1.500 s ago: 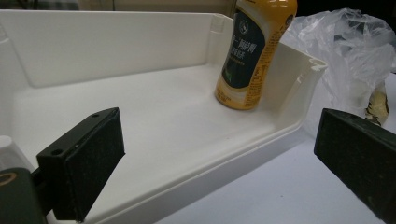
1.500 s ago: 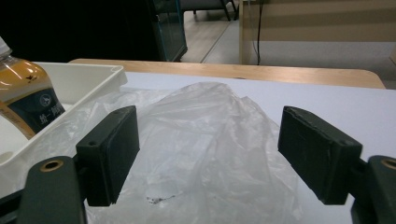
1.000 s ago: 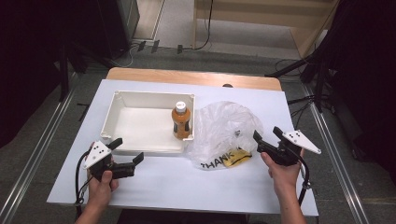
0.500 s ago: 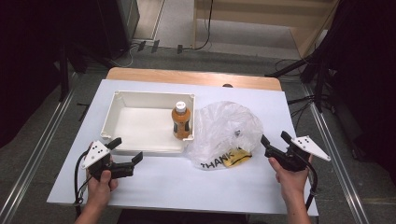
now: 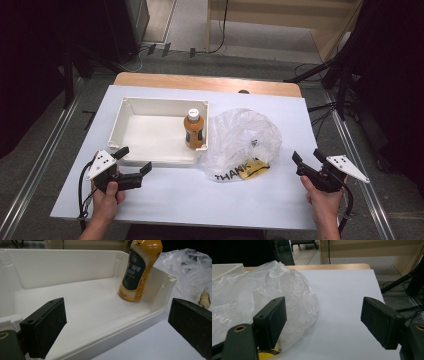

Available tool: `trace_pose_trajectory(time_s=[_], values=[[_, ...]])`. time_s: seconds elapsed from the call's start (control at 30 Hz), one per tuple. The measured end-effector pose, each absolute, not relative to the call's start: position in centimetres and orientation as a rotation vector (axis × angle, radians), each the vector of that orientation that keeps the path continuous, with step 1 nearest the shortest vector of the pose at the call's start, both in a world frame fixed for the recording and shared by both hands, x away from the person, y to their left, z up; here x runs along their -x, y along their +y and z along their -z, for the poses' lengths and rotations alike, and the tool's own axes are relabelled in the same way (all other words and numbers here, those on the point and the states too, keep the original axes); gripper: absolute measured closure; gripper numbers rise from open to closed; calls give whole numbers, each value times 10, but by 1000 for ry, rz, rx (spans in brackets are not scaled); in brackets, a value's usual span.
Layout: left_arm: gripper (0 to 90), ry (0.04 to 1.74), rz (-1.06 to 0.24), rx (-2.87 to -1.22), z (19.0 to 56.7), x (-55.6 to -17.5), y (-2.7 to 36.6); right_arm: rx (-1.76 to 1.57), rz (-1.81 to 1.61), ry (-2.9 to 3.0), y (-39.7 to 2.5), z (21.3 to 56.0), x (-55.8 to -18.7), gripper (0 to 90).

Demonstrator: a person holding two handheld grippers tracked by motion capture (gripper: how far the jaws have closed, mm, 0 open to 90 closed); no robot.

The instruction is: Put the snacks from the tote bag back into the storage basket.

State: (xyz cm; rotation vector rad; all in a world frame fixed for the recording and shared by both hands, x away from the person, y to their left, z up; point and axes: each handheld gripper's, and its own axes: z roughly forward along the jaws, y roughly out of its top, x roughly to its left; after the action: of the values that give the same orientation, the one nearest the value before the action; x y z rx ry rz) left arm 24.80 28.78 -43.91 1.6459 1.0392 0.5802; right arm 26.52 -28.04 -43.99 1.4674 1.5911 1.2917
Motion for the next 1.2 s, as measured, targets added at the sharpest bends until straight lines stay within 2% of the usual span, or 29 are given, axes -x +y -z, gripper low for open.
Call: trace_pose_trajectory(time_s=[0.43, 1.2], values=[[16, 1045, -587, -1643, 439, -250, 290, -1512, -1298, 1557, -302, 448, -254, 218], [16, 1047, -586, -1653, 441, -250, 288, -1515, -1305, 1574, -294, 452, -258, 226]])
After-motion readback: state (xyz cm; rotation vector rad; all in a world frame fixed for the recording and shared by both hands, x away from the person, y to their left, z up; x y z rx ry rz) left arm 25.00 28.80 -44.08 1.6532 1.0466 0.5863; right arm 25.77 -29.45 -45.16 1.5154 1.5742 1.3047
